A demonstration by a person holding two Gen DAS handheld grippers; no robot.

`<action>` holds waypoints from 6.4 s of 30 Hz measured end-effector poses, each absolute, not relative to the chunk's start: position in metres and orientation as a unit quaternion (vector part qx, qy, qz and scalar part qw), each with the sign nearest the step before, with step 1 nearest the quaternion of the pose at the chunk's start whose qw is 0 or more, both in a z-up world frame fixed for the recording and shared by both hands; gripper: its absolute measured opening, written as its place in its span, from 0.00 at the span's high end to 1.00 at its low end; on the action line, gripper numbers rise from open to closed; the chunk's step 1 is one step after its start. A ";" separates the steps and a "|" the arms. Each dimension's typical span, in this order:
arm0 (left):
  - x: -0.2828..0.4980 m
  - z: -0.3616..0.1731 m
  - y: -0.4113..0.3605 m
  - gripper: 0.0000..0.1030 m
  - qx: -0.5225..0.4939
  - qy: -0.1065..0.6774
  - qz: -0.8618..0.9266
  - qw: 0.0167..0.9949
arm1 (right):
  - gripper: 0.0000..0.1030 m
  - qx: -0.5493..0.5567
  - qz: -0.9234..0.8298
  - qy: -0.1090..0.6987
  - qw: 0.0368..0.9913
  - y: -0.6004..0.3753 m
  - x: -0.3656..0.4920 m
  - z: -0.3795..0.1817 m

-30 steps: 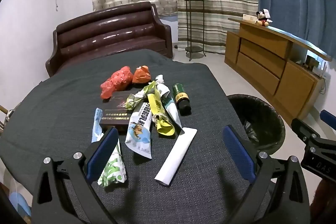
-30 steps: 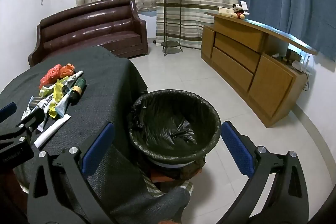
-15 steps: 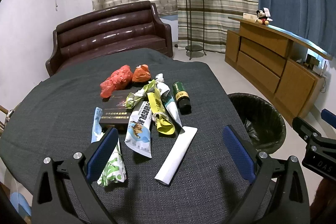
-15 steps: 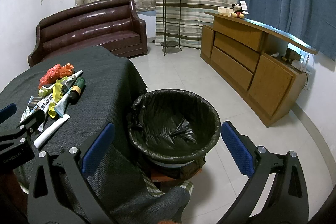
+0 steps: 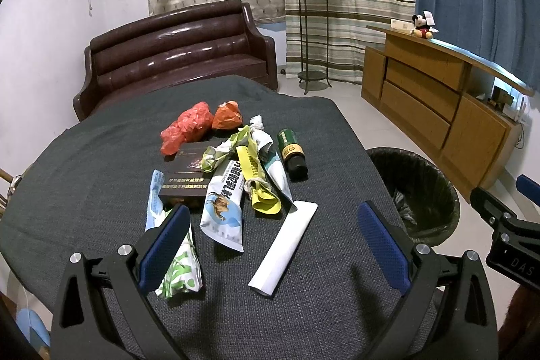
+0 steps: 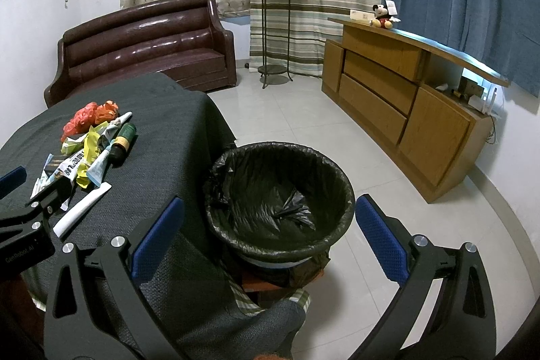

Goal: Collect trash

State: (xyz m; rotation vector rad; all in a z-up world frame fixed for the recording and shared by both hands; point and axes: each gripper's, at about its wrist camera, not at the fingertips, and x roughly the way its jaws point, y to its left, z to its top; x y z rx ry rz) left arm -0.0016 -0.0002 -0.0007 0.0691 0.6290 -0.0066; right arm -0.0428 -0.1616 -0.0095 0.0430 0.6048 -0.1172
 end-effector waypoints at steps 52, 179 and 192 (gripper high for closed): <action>-0.005 -0.002 0.005 0.07 0.044 0.304 -0.007 0.952 | 0.21 0.018 -0.061 0.324 0.944 -0.158 -0.037 -0.016; 0.041 0.019 -0.017 0.68 0.029 0.306 -0.107 0.945 | 0.84 0.030 -0.029 0.319 0.947 -0.180 0.021 -0.004; 0.078 -0.002 -0.086 0.68 0.071 0.333 -0.130 0.931 | 0.84 0.056 -0.042 0.326 0.943 -0.224 0.046 -0.020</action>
